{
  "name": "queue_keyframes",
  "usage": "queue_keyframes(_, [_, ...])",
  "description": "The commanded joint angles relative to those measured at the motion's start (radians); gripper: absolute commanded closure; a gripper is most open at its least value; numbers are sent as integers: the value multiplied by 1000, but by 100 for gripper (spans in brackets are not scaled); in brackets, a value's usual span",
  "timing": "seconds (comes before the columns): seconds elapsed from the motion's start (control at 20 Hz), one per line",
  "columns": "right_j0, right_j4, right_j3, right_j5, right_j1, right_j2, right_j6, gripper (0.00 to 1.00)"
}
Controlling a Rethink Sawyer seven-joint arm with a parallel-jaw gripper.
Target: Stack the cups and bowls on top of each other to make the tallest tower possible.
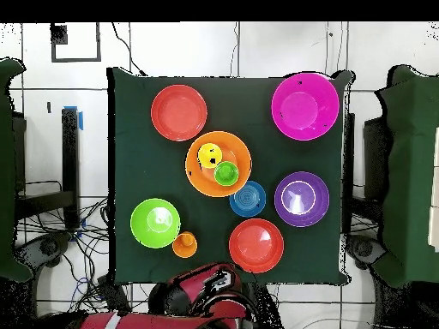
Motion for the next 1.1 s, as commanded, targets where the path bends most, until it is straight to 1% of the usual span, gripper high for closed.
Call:
queue_keyframes(0.05, [24,46,-84,-58,46,105,142,0])
queue_keyframes(0.5, [15,73,-69,-103,52,127,177,0])
queue_keyframes(0.9, [39,85,-89,-170,84,112,187,0])
queue_keyframes(1.1, [45,97,-91,-183,92,111,185,0])
